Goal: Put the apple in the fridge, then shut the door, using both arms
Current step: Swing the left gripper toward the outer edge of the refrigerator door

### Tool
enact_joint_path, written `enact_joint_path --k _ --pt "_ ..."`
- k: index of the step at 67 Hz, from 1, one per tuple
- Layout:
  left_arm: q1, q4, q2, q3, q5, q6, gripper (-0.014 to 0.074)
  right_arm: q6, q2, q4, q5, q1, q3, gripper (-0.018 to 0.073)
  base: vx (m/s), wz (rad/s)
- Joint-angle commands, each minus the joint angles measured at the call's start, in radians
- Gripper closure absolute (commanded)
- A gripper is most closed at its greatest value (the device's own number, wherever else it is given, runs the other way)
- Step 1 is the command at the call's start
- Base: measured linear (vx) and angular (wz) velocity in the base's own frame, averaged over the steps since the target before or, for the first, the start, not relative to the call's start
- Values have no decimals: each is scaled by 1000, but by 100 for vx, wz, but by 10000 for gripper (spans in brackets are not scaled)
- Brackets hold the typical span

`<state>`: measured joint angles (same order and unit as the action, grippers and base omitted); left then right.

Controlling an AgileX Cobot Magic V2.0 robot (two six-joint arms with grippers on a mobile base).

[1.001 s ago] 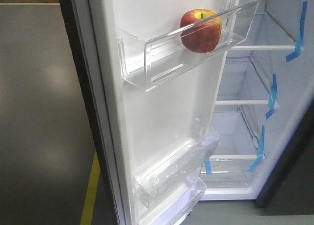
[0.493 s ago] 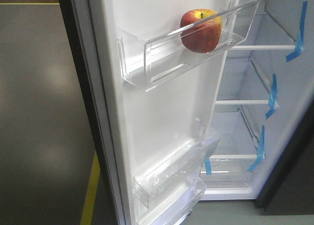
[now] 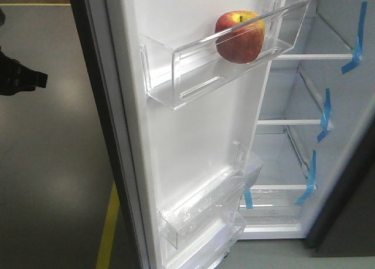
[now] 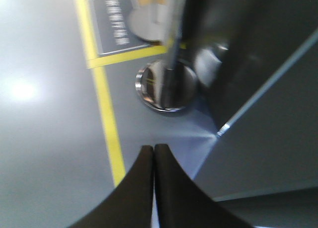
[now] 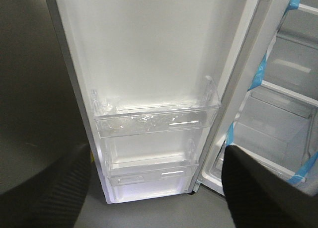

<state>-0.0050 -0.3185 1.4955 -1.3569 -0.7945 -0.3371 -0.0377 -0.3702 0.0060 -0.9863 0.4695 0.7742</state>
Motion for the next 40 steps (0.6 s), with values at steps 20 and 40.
enact_joint_path --k 20,40 --pt "-6 -240 124 -187 14 -196 602 -10 -10 -6 64 -1 22 39 0 0" --pt "-8 -440 239 -298 -52 -313 602 -10 -10 -6 64 -1 22 39 0 0"
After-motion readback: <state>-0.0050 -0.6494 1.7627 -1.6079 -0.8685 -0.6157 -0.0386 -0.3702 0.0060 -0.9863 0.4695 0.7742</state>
